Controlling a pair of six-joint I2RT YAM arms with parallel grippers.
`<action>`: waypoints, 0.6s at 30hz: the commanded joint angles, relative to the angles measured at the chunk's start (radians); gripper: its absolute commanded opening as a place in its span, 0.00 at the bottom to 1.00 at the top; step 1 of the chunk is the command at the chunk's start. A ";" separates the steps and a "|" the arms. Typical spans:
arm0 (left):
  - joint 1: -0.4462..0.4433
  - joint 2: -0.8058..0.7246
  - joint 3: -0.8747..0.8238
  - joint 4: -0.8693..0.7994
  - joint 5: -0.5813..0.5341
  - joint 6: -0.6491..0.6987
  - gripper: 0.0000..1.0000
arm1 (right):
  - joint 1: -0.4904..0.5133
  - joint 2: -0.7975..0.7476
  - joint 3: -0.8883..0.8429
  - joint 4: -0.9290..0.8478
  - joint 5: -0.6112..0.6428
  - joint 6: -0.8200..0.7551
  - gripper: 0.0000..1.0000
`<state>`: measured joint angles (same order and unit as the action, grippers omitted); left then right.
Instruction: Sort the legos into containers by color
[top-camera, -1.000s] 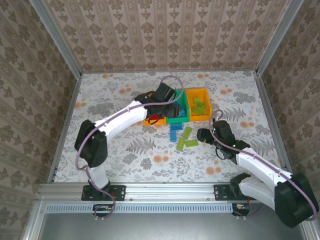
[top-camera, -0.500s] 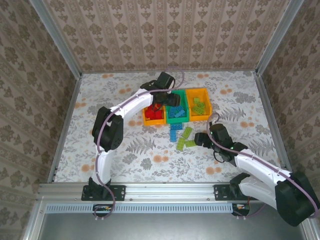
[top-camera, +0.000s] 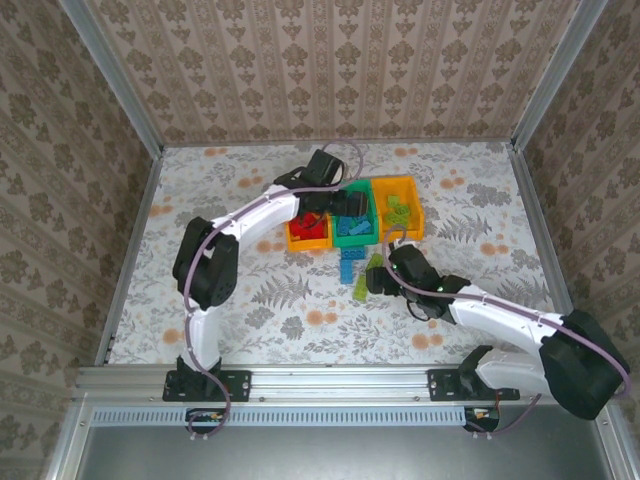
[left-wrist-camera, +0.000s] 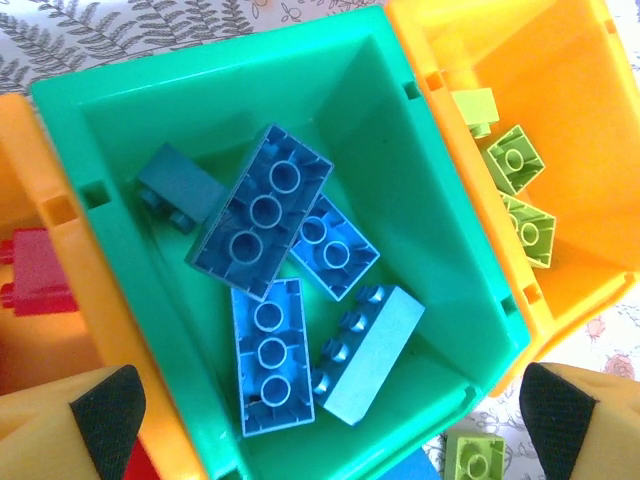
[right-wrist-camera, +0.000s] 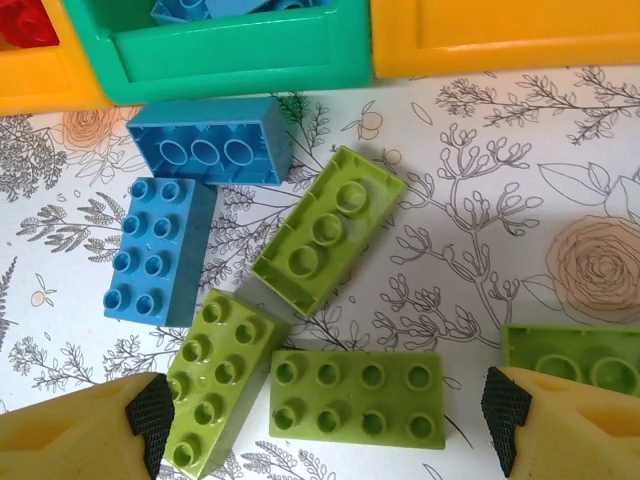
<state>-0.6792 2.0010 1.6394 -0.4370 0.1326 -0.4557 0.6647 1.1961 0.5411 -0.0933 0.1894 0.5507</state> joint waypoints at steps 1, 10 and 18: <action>0.019 -0.088 -0.059 0.038 0.002 -0.028 1.00 | 0.032 0.050 0.066 0.005 0.058 -0.010 0.83; 0.047 -0.319 -0.334 0.114 -0.095 -0.025 1.00 | 0.138 0.320 0.307 -0.129 0.123 -0.019 0.80; 0.183 -0.461 -0.557 0.132 -0.099 -0.041 1.00 | 0.171 0.520 0.491 -0.246 0.148 0.006 0.78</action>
<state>-0.5404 1.5826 1.1397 -0.3202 0.0475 -0.4759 0.8276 1.6722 0.9691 -0.2447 0.2852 0.5468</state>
